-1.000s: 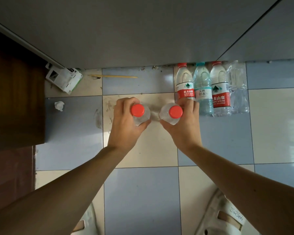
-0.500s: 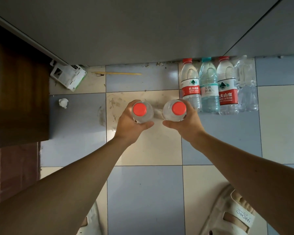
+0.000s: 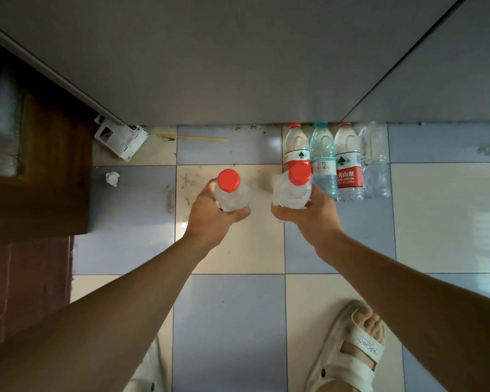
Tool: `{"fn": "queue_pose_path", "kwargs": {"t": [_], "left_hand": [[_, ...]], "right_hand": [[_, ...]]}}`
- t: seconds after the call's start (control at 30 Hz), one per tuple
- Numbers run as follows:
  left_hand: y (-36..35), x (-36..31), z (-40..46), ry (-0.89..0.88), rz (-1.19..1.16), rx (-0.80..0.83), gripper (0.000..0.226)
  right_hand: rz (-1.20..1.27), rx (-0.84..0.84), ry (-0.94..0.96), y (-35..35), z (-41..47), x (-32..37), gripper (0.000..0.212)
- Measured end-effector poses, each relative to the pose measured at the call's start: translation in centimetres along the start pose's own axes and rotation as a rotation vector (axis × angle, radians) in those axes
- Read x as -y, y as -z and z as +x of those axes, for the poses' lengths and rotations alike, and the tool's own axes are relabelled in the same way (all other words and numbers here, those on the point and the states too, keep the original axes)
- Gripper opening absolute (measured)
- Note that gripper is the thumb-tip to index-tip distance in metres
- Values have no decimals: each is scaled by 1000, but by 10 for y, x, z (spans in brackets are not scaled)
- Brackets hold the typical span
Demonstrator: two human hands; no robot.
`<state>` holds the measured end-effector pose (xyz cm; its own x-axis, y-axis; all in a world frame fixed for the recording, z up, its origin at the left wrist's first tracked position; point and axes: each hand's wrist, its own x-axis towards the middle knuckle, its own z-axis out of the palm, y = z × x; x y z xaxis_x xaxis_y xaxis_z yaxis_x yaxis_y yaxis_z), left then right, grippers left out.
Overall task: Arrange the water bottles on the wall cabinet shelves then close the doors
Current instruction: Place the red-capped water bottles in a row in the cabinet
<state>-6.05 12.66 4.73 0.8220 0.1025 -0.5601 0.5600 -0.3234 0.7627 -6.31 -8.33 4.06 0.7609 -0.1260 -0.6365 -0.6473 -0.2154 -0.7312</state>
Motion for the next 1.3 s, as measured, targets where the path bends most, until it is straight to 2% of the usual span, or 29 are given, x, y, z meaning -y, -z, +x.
{"fn": "queue_pose_path", "kwargs": {"t": [0.33,0.67,0.93,1.03,1.2,1.3], "left_hand": [[71,-167,-90,-144,40,73,62],[154,-347,-232,-266,-93,-40,52],[224,-488,-327,-462,-183,-125,46],[245,-538,-360,-534,-168,-146,51],[272,-624,-402,-652,-123,-185,55],[281,-685,-424,-754,-95,-280,53]], "right_hand": [[-98,68,166,54,-107,165,65],[-140,115,345,97,-264,355,70],[-41,102,479,142,-387,492,54],[-45,137,531,167,-425,541,46],[-33,175,646,212,-470,628,58],[-24,153,739,240,-492,682,60]]}}
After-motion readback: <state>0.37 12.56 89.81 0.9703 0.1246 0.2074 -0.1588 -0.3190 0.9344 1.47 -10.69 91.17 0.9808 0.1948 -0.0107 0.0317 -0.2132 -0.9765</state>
